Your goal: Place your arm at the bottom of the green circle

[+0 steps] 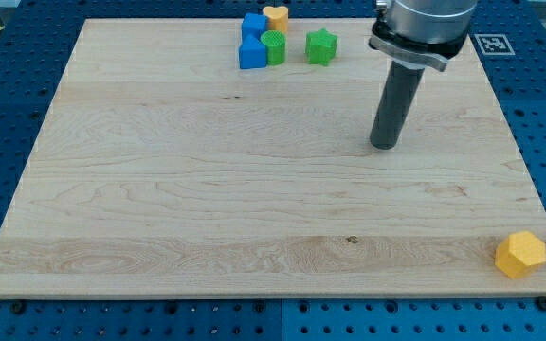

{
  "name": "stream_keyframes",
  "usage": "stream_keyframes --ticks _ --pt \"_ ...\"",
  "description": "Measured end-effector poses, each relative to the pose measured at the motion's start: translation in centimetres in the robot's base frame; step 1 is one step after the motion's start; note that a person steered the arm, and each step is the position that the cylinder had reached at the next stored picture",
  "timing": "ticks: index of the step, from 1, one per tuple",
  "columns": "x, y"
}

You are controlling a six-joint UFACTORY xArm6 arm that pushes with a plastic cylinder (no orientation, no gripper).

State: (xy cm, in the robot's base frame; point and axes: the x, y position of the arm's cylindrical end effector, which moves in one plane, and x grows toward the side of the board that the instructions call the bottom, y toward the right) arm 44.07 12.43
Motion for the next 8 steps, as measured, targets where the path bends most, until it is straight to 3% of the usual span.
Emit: stream_keyframes --ticks 5,6,8 --pt "-0.3 -3.0" --pt "-2.8 -5.4" --pt "-3.5 -5.9"
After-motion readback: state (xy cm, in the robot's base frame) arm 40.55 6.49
